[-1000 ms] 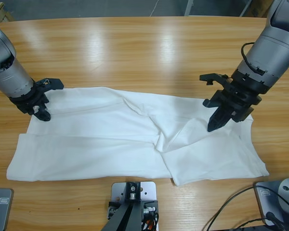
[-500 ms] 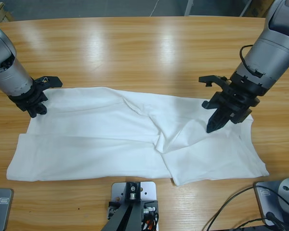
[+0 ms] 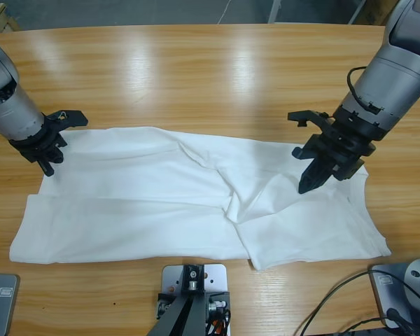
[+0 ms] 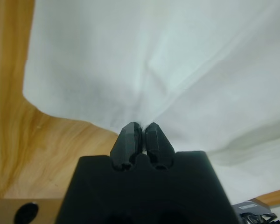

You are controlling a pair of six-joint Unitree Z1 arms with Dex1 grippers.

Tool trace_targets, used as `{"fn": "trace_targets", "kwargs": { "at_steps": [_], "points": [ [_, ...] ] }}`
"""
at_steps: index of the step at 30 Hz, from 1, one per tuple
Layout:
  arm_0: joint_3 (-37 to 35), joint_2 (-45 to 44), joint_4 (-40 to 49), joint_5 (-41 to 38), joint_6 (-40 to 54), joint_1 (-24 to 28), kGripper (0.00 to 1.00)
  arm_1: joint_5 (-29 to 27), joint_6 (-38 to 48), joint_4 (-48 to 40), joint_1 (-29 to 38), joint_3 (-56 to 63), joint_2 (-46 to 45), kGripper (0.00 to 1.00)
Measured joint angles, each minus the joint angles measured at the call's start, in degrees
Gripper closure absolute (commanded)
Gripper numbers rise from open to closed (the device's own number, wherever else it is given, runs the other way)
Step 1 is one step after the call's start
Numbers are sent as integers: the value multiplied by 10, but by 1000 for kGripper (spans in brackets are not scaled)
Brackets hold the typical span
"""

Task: Fold clothes

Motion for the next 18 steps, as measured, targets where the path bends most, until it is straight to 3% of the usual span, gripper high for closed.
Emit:
{"fn": "trace_targets", "kwargs": {
  "at_steps": [10,18],
  "points": [
    [-61,-23,110,0,0,0,1000,8,0,16,0,-1,-6,1000],
    [-63,-24,139,0,0,0,1000,8,-1,83,-22,-22,-60,1000]
  ]
}}
